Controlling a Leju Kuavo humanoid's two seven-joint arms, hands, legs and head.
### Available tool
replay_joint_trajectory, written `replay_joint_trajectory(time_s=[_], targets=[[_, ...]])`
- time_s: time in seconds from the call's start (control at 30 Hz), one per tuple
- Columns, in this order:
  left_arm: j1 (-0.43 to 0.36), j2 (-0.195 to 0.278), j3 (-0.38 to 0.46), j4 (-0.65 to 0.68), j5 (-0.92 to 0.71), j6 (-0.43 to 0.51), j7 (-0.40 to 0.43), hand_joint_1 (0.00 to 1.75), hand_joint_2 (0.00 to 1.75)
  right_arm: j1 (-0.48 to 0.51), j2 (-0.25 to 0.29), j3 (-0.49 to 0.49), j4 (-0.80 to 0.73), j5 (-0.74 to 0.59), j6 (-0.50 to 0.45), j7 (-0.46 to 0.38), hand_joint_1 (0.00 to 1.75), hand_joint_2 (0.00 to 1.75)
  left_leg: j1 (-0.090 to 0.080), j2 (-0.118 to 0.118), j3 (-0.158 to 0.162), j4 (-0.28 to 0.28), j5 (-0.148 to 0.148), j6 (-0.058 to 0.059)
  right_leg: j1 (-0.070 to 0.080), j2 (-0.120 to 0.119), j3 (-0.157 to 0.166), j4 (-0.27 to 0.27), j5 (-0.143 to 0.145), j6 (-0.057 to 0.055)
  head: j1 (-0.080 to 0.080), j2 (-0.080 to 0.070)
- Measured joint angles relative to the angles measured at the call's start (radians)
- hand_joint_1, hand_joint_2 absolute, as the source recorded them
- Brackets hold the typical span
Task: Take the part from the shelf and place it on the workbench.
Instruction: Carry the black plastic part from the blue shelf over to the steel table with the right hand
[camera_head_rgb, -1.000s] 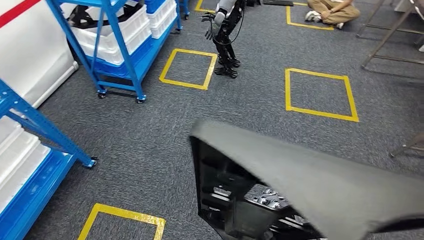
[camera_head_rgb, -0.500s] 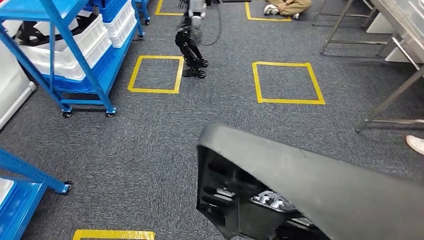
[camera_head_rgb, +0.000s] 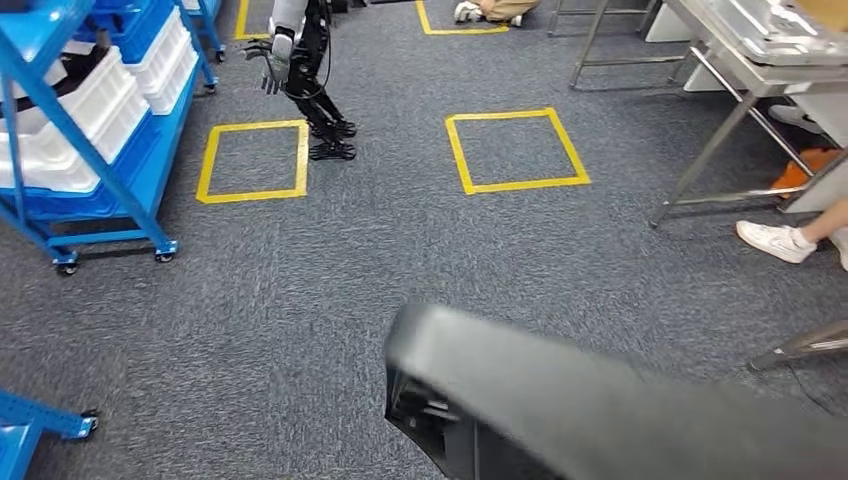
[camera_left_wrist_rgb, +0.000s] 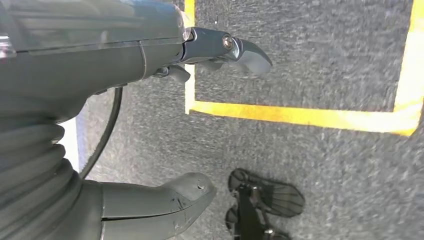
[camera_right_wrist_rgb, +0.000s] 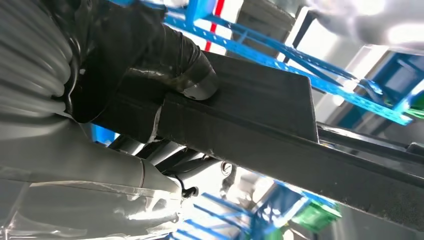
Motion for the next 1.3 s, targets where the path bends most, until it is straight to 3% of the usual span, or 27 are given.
replay_joint_trajectory(time_s=[0.07,0.13,0.2,0.23,0.27,0.3,0.33,0.37,0.43,0.5,0.53,0.57,0.63,0.7,0.73,0.77,0.8,0.83,0.87,0.93,1.0,1.1,1.13,1.2,1.23,1.3], targets=[[-0.002,0.001,-0.004,0.0,-0.001,-0.001,0.001,0.0,1.75,-0.001,0.002,0.014,-0.007,0.01,-0.008,-0.004,1.75,1.75,0.001,0.012,0.006,-0.001,-0.004,-0.008,-0.003,0.026,0.003,-0.011,0.01,-0.005,0.0,0.0],[-0.004,0.004,-0.01,0.0,-0.002,-0.002,0.001,0.0,1.75,-0.007,0.005,0.03,-0.012,0.019,-0.015,-0.007,1.75,1.75,0.002,-0.031,-0.01,0.043,-0.035,-0.017,-0.012,0.05,0.013,-0.029,0.024,-0.01,0.0,0.0],[-0.002,0.008,-0.016,0.0,-0.002,-0.004,-0.002,0.0,1.75,-0.015,0.008,0.048,-0.013,0.026,-0.028,-0.01,1.75,1.75,0.004,-0.086,-0.07,0.166,-0.098,-0.024,-0.016,0.073,0.013,-0.032,0.029,-0.014,-0.001,0.0],[-0.001,0.01,-0.019,0.001,-0.002,-0.007,-0.004,0.0,1.75,-0.017,0.009,0.056,-0.013,0.03,-0.035,-0.01,1.75,1.75,0.005,-0.096,-0.105,0.233,-0.122,-0.027,-0.017,0.086,0.01,-0.028,0.029,-0.016,-0.001,0.0],[0.0,0.011,-0.02,0.001,-0.002,-0.009,-0.006,0.0,1.75,-0.017,0.009,0.063,-0.013,0.032,-0.04,-0.01,1.75,1.75,0.006,-0.1,-0.131,0.276,-0.13,-0.03,-0.017,0.099,0.009,-0.023,0.027,-0.015,-0.001,0.0],[0.001,0.011,-0.021,0.001,-0.002,-0.012,-0.008,0.0,1.75,-0.017,0.009,0.069,-0.013,0.033,-0.043,-0.01,1.75,1.75,0.007,-0.1,-0.14,0.284,-0.117,-0.032,-0.018,0.114,0.008,-0.018,0.025,-0.014,-0.001,0.0],[0.001,0.012,-0.022,0.001,-0.002,-0.014,-0.009,0.0,1.75,-0.018,0.009,0.074,-0.013,0.033,-0.044,-0.01,1.75,1.75,0.009,-0.102,-0.128,0.25,-0.086,-0.035,-0.02,0.127,0.008,-0.013,0.022,-0.011,-0.001,0.0],[0.0,0.014,-0.023,0.001,-0.003,-0.015,-0.01,0.0,1.75,-0.018,0.009,0.079,-0.012,0.032,-0.044,-0.011,1.75,1.75,0.013,-0.111,-0.099,0.182,-0.044,-0.037,-0.022,0.14,0.009,-0.009,0.018,-0.007,-0.001,0.0],[-0.001,0.017,-0.025,0.001,-0.004,-0.017,-0.01,0.0,1.75,-0.02,0.009,0.086,-0.012,0.031,-0.046,-0.013,1.75,1.75,0.017,-0.145,-0.041,0.054,0.007,-0.038,-0.025,0.162,0.009,-0.001,0.012,0.004,-0.001,0.0],[-0.004,0.018,-0.028,0.001,-0.004,-0.018,-0.01,0.0,1.75,-0.022,0.009,0.094,-0.012,0.03,-0.051,-0.015,1.75,1.75,0.014,-0.16,-0.021,0.009,0.013,-0.028,-0.027,0.18,0.003,0.002,0.011,0.016,0.0,0.0],[-0.007,0.018,-0.03,0.001,-0.004,-0.019,-0.012,0.0,1.75,-0.023,0.009,0.098,-0.012,0.029,-0.055,-0.013,1.75,1.75,0.012,-0.15,-0.021,0.007,0.015,-0.018,-0.028,0.188,-0.001,0.003,0.012,0.022,0.0,0.0],[-0.009,0.019,-0.032,0.001,-0.003,-0.02,-0.013,0.0,1.75,-0.023,0.009,0.102,-0.012,0.03,-0.058,-0.009,1.75,1.75,0.011,-0.139,-0.021,0.006,0.018,-0.011,-0.03,0.189,-0.004,0.006,0.012,0.026,0.0,0.0],[-0.011,0.022,-0.036,0.001,-0.003,-0.021,-0.017,0.0,1.75,-0.026,0.009,0.109,-0.012,0.031,-0.061,-0.001,1.75,1.75,0.013,-0.118,-0.021,0.002,0.022,0.002,-0.03,0.154,-0.024,0.047,-0.014,0.036,0.0,0.0],[-0.008,0.026,-0.04,0.001,-0.003,-0.023,-0.019,0.0,1.75,-0.03,0.008,0.113,-0.009,0.031,-0.062,0.002,1.75,1.75,0.012,-0.097,-0.024,0.001,0.023,0.008,-0.032,0.102,-0.082,0.167,-0.08,0.046,0.0,0.0],[-0.007,0.028,-0.042,0.001,-0.003,-0.024,-0.019,0.0,1.75,-0.032,0.008,0.116,-0.006,0.031,-0.062,0.002,1.75,1.75,0.011,-0.085,-0.025,0.001,0.022,0.009,-0.035,0.091,-0.119,0.24,-0.112,0.05,0.0,0.0],[-0.006,0.029,-0.043,0.001,-0.003,-0.025,-0.019,0.0,1.75,-0.032,0.008,0.118,-0.003,0.031,-0.062,0.002,1.75,1.75,0.01,-0.073,-0.026,0.002,0.021,0.01,-0.037,0.086,-0.146,0.293,-0.129,0.052,0.0,0.0],[-0.006,0.03,-0.044,0.001,-0.003,-0.025,-0.019,0.0,1.75,-0.032,0.008,0.12,0.0,0.031,-0.062,0.003,1.75,1.75,0.009,-0.062,-0.026,0.002,0.02,0.01,-0.039,0.084,-0.156,0.311,-0.126,0.052,0.0,0.0],[-0.007,0.031,-0.045,0.001,-0.003,-0.027,-0.02,0.0,1.75,-0.033,0.008,0.122,0.002,0.031,-0.062,0.005,1.75,1.75,0.008,-0.051,-0.024,0.002,0.019,0.01,-0.04,0.082,-0.144,0.285,-0.102,0.051,0.0,0.0],[-0.008,0.031,-0.046,0.001,-0.002,-0.028,-0.021,0.0,1.75,-0.035,0.008,0.123,0.004,0.031,-0.061,0.009,1.75,1.75,0.008,-0.041,-0.021,0.001,0.017,0.009,-0.038,0.075,-0.113,0.224,-0.066,0.047,0.0,0.0],[-0.01,0.031,-0.047,0.001,-0.001,-0.031,-0.027,0.0,1.75,-0.045,0.007,0.126,0.009,0.025,-0.061,0.022,1.75,1.75,0.007,-0.024,-0.012,-0.001,0.014,0.006,-0.028,0.033,-0.034,0.072,-0.005,0.033,0.0,0.0],[-0.01,0.031,-0.047,0.001,0.0,-0.032,-0.03,0.0,1.75,-0.052,0.007,0.126,0.012,0.02,-0.06,0.029,1.75,1.75,0.007,-0.016,-0.006,-0.003,0.012,0.004,-0.02,-0.002,0.003,0.002,0.013,0.024,0.0,0.0],[-0.011,0.031,-0.047,0.001,0.0,-0.032,-0.031,0.0,1.75,-0.055,0.007,0.127,0.014,0.017,-0.06,0.031,1.75,1.75,0.006,-0.014,-0.006,-0.003,0.011,0.002,-0.017,-0.006,0.003,-0.002,0.009,0.023,0.0,0.0],[-0.011,0.031,-0.047,0.001,0.001,-0.033,-0.033,0.0,1.75,-0.059,0.007,0.127,0.016,0.011,-0.058,0.034,1.75,1.75,0.006,-0.011,-0.006,-0.003,0.01,0.0,-0.015,-0.004,0.002,-0.003,0.007,0.021,0.0,0.0],[-0.016,0.035,-0.047,0.001,0.005,-0.035,-0.039,0.0,1.75,-0.075,0.008,0.128,0.036,-0.01,-0.055,0.047,1.75,1.75,0.008,-0.03,-0.01,0.021,-0.011,-0.016,-0.018,0.03,0.006,-0.019,0.018,0.007,0.0,0.0],[-0.019,0.037,-0.047,0.001,0.007,-0.037,-0.041,0.0,1.75,-0.083,0.008,0.128,0.047,-0.018,-0.054,0.051,1.75,1.75,0.01,-0.051,-0.026,0.062,-0.038,-0.024,-0.021,0.051,0.007,-0.025,0.024,0.001,0.0,0.0],[-0.017,0.041,-0.048,0.001,0.008,-0.037,-0.043,0.0,1.75,-0.092,0.009,0.129,0.063,-0.023,-0.053,0.055,1.75,1.75,0.013,-0.091,-0.09,0.199,-0.106,-0.034,-0.025,0.083,0.007,-0.028,0.03,-0.007,0.0,0.0]])
